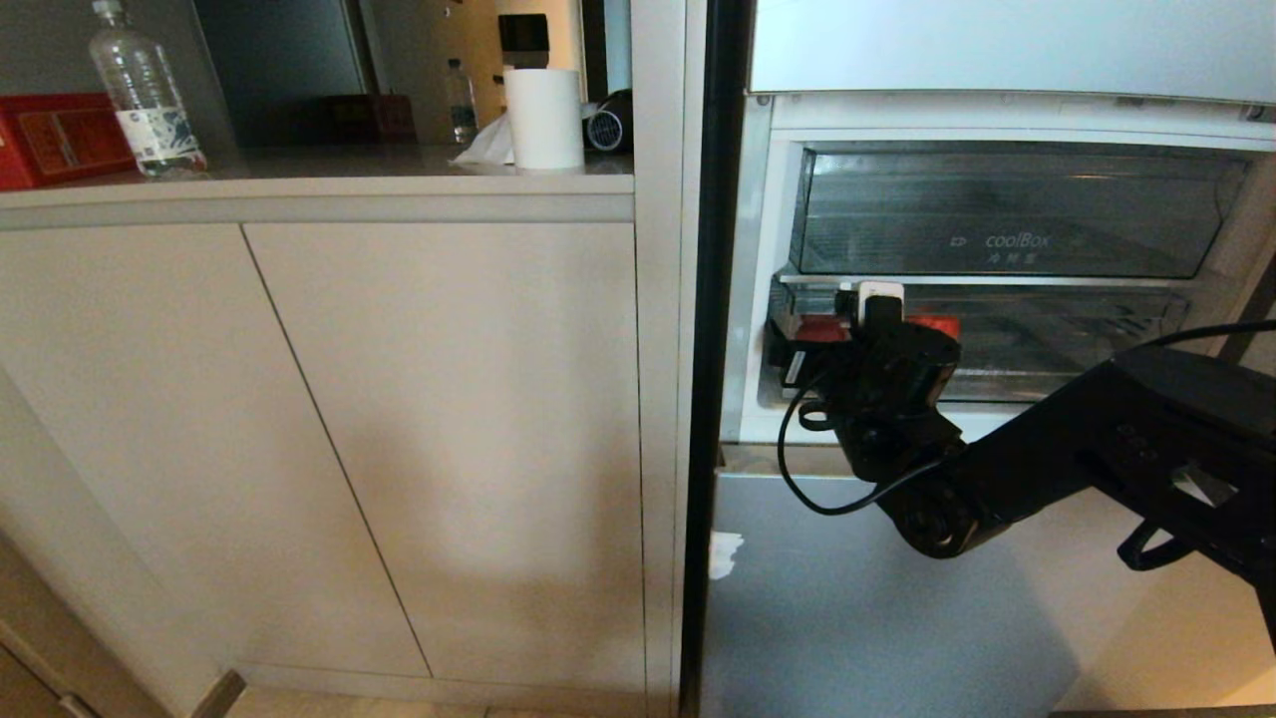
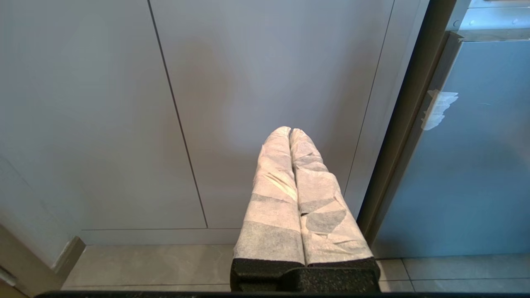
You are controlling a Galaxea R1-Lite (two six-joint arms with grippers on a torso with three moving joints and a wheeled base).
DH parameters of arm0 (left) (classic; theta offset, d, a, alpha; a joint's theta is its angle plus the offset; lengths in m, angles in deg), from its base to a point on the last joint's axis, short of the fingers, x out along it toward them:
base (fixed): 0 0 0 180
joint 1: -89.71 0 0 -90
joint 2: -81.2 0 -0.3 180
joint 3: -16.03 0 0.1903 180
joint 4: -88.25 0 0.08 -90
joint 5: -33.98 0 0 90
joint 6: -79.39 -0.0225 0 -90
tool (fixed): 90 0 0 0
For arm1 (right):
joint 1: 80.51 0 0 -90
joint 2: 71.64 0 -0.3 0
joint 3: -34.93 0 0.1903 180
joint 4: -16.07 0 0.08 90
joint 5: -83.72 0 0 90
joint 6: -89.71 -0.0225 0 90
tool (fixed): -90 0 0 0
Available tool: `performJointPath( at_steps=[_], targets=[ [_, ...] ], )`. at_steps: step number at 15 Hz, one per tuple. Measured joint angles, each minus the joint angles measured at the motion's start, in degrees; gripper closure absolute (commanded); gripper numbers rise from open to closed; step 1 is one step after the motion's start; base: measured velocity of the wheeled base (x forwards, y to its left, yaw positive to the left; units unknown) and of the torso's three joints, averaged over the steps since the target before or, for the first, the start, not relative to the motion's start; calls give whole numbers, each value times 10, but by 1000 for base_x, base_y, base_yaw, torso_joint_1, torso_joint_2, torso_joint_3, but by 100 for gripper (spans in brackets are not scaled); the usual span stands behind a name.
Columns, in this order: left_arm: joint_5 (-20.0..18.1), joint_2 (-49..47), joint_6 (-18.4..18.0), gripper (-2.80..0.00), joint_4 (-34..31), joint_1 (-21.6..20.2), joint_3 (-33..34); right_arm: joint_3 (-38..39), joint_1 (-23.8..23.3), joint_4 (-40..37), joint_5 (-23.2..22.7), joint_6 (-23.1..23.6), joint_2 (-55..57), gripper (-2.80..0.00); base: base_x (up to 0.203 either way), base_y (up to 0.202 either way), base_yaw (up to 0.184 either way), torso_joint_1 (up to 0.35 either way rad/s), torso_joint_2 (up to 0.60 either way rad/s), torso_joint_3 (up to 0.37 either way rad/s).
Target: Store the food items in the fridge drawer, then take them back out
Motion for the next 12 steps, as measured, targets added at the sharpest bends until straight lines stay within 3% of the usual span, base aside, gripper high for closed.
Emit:
performJointPath(
  at_steps=[2, 3, 12],
  targets=[
    [0, 0, 0, 0, 0, 0, 0, -7, -1, -3, 0, 0, 4, -280, 0, 0, 0, 0, 0, 0],
    [0, 0, 0, 0, 0, 0, 0, -10, -1, -5, 0, 0, 5, 0, 0, 0, 0, 0, 0, 0],
    [0, 0, 0, 0, 0, 0, 0, -73, 1, -24, -4, 1, 36, 0, 0, 0, 0, 0, 0, 0]
  ],
)
